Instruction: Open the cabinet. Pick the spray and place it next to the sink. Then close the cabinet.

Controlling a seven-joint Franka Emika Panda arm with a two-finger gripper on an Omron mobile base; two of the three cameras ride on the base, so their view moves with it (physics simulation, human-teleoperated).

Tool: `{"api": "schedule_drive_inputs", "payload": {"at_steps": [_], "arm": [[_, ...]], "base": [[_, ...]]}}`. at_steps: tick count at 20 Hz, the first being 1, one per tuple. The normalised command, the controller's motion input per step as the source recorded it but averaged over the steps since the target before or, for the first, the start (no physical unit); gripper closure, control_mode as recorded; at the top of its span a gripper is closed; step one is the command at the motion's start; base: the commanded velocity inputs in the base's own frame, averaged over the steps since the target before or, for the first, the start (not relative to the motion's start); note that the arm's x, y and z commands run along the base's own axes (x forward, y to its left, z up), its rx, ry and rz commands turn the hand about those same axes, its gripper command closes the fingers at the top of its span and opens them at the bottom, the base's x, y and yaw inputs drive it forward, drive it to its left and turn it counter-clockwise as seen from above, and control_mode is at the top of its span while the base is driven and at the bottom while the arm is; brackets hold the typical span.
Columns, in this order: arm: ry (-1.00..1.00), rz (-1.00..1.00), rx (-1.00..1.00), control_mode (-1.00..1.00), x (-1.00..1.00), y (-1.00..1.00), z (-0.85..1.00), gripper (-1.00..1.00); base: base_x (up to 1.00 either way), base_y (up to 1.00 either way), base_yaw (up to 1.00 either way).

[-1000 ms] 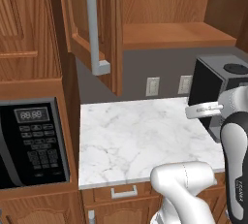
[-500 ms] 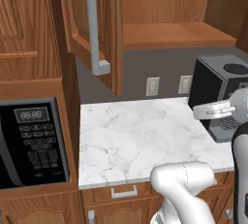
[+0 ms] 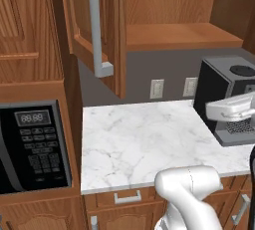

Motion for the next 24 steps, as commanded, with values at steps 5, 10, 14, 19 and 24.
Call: {"api": "schedule_drive_inputs", "payload": {"at_steps": [5, 10, 14, 19, 24], "arm": [[0.00, -0.02, 0.05, -1.00, -0.42, 0.06, 0.35, -1.00], [0.07, -0.12, 0.17, -1.00, -0.41, 0.18, 0.29, -1.00], [0.09, -0.08, 0.22, -1.00, -0.40, 0.17, 0.28, -1.00], [0.14, -0.03, 0.25, -1.00, -0.35, 0.15, 0.28, -1.00], [0.13, 0.00, 0.25, -1.00, -0.32, 0.13, 0.17, -1.00]], "base": [[0.00, 0.00, 0.00], [0.00, 0.00, 0.00], [0.00, 0.00, 0.00], [0.00, 0.00, 0.00], [0.00, 0.00, 0.00]]}}
